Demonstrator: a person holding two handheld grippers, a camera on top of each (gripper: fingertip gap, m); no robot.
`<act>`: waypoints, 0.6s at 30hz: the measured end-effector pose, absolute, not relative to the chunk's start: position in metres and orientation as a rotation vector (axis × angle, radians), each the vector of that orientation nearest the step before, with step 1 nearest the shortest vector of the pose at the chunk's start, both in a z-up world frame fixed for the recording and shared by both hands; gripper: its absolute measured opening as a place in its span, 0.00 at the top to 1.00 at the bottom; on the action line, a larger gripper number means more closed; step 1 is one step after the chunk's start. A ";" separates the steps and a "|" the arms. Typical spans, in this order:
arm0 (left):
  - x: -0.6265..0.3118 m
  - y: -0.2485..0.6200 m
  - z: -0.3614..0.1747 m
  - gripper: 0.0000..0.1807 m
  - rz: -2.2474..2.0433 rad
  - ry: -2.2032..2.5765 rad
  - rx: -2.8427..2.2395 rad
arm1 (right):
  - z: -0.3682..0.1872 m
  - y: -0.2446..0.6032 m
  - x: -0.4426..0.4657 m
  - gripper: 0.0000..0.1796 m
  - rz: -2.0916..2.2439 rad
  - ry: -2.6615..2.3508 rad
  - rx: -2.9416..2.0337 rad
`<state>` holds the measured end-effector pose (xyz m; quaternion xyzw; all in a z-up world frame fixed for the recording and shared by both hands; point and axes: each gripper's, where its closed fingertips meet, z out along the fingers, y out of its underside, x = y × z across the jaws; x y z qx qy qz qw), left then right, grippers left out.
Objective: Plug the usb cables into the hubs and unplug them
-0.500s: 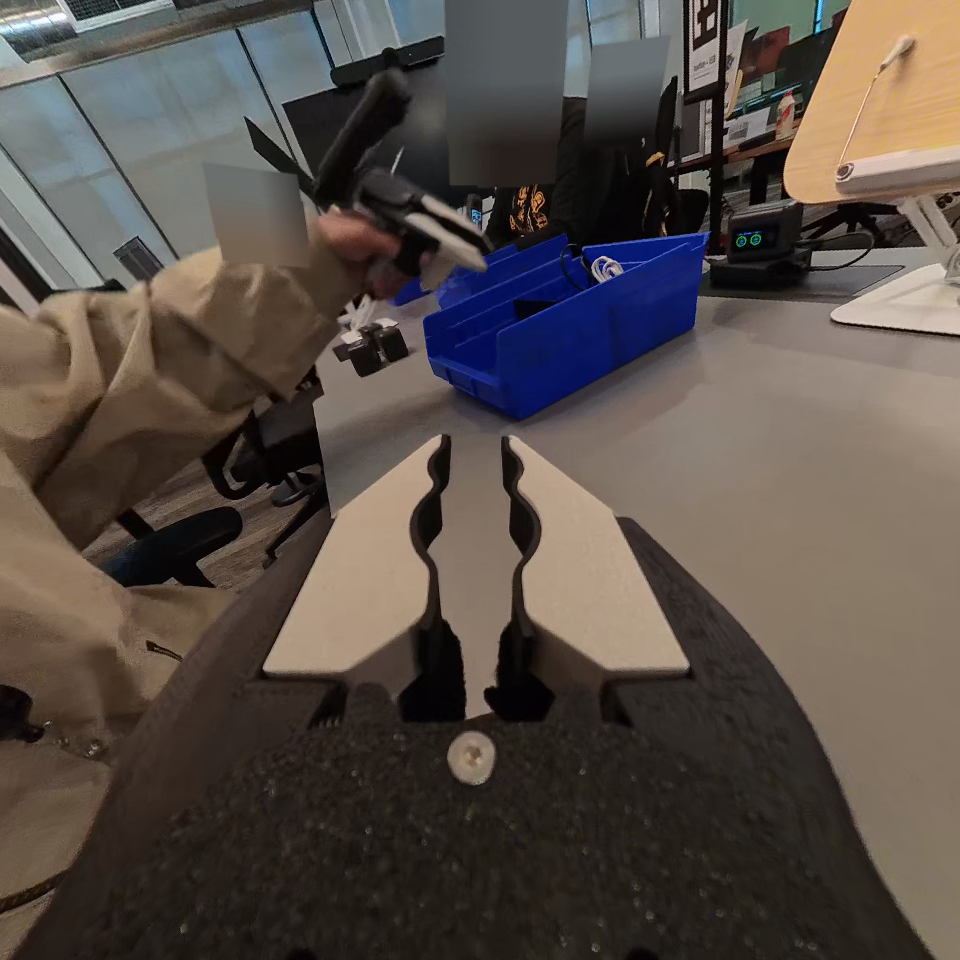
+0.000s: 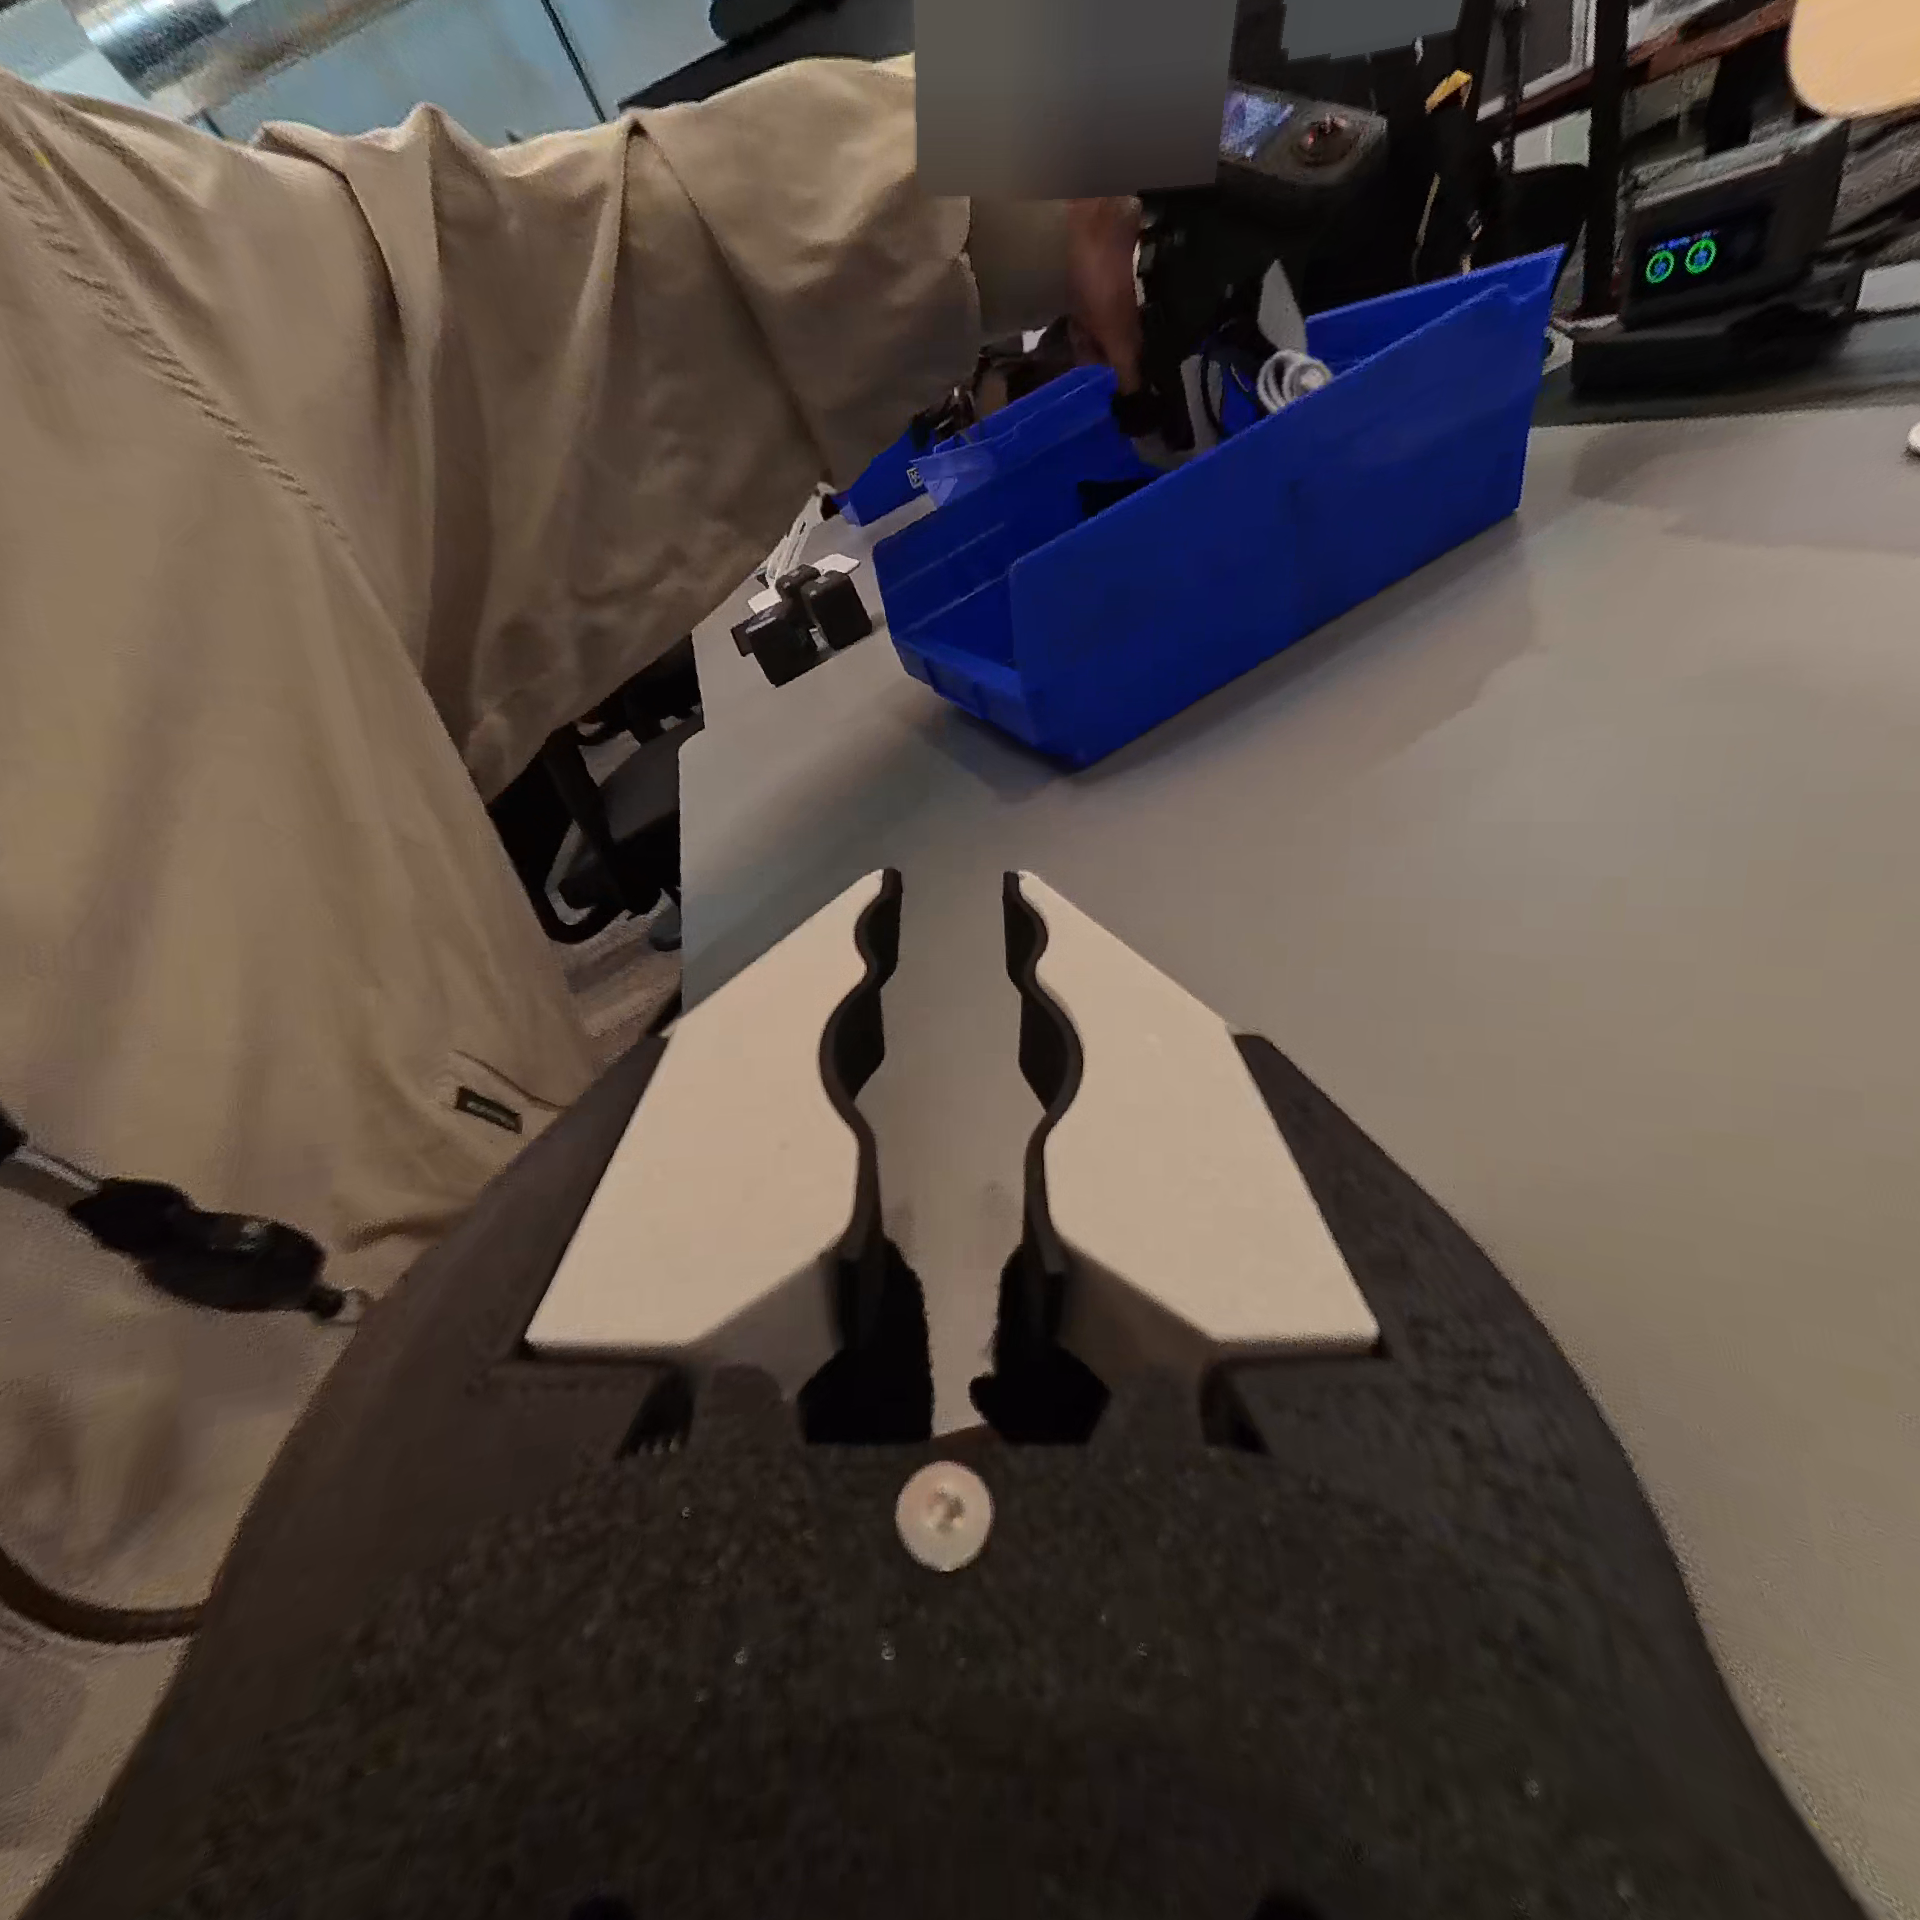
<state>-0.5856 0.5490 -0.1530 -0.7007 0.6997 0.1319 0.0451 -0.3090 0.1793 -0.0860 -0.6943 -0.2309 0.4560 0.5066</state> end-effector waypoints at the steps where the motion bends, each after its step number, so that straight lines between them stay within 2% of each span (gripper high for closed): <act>1: -0.581 0.550 -0.153 0.65 0.363 2.158 -2.126 | -0.088 0.180 -0.308 0.89 1.119 -0.543 -1.679; 6: -0.568 0.549 -0.157 0.69 0.254 2.289 -2.022 | -0.092 0.182 -0.303 0.88 1.202 -0.485 -1.696; 9: -0.565 0.549 -0.162 0.64 0.207 2.341 -1.998 | -0.095 0.182 -0.300 0.88 1.198 -0.482 -1.704; 15: -0.569 0.547 -0.183 0.64 0.253 2.444 -1.891 | -0.098 0.182 -0.301 0.88 1.199 -0.496 -1.718; 16: -0.569 0.550 -0.184 0.68 0.299 2.455 -1.846 | -0.098 0.182 -0.302 0.88 1.201 -0.502 -1.720; 18: -0.570 0.552 -0.184 0.70 0.316 2.471 -1.814 | -0.099 0.180 -0.305 0.88 1.207 -0.515 -1.726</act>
